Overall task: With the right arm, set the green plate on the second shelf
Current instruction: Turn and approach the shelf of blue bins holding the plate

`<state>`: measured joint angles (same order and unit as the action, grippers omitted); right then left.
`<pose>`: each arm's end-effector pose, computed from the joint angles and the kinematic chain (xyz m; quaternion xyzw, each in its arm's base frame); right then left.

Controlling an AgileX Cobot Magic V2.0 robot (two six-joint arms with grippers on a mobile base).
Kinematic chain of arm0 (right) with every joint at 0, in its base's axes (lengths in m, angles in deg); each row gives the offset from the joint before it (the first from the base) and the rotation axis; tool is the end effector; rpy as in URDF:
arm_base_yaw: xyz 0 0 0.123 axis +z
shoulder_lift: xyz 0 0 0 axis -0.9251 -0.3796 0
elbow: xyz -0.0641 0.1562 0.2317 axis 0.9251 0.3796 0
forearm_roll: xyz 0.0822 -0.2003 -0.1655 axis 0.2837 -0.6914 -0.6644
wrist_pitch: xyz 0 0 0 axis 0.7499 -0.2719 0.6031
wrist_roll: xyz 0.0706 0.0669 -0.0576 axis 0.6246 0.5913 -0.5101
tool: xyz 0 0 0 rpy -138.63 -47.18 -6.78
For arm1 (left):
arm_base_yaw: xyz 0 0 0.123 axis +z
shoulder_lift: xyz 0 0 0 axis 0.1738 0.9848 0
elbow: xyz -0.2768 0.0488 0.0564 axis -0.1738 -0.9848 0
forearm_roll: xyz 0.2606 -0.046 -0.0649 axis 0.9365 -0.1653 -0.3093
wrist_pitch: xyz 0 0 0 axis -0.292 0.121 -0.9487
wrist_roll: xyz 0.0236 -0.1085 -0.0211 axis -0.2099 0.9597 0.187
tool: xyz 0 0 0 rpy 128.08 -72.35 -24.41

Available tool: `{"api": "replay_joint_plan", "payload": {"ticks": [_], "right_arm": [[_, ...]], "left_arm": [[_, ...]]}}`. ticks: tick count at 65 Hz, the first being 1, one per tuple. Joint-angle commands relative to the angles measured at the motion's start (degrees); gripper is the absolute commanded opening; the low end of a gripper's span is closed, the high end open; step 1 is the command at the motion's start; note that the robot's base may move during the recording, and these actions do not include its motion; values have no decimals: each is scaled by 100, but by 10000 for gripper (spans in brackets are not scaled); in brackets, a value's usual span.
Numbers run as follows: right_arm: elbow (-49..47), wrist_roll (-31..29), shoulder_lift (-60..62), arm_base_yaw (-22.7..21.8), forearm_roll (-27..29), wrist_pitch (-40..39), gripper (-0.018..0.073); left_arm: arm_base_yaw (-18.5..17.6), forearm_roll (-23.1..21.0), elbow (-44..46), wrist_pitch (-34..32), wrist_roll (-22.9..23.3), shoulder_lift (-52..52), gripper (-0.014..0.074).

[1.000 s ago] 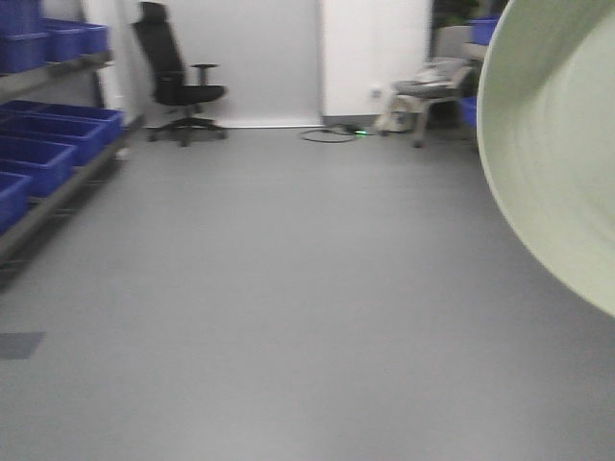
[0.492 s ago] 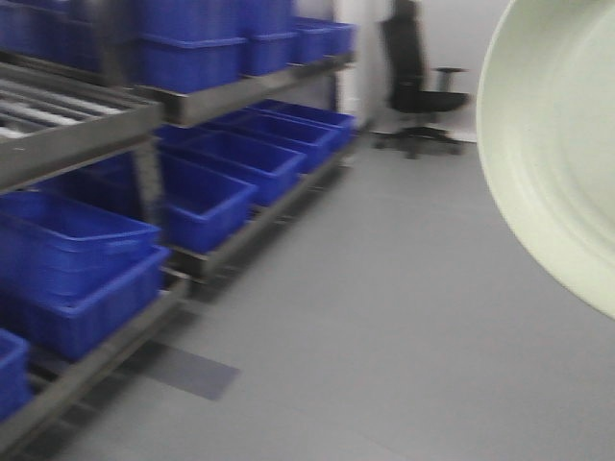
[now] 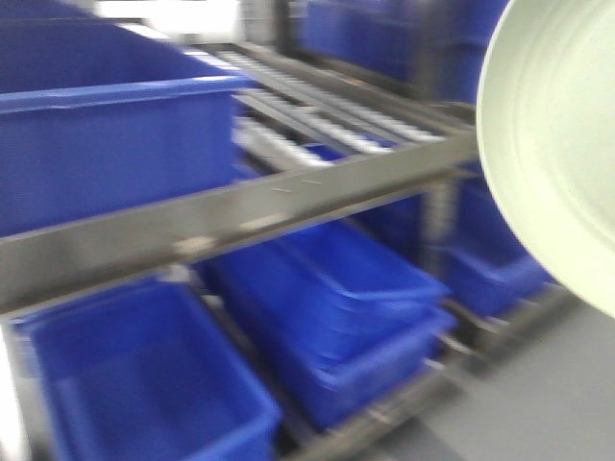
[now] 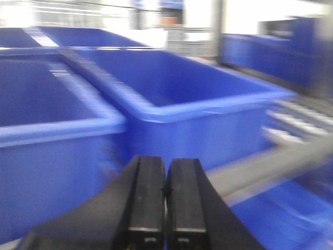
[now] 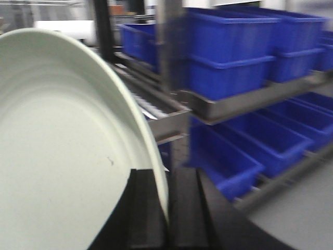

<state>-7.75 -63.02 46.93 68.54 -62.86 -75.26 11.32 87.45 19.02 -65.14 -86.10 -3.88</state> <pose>0.0883 -0.0013 0.2478 0.0275 0.6778 0.0233 0.7343 0.0975 0.0022 0.2120 -0.0170 0.6791 -0.0015 0.7338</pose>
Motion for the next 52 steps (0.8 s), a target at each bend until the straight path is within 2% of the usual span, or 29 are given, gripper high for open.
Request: {"api": "replay_joint_plan", "payload": {"ticks": [1,52], "right_arm": [[-193,54,89,-30,37,-630,55],[-193,54,89,-30,37,-624,55]], "left_arm": [[10,-41,-240,-462,36,-88,130],[10,-41,-240,-462,36,-88,130]]}}
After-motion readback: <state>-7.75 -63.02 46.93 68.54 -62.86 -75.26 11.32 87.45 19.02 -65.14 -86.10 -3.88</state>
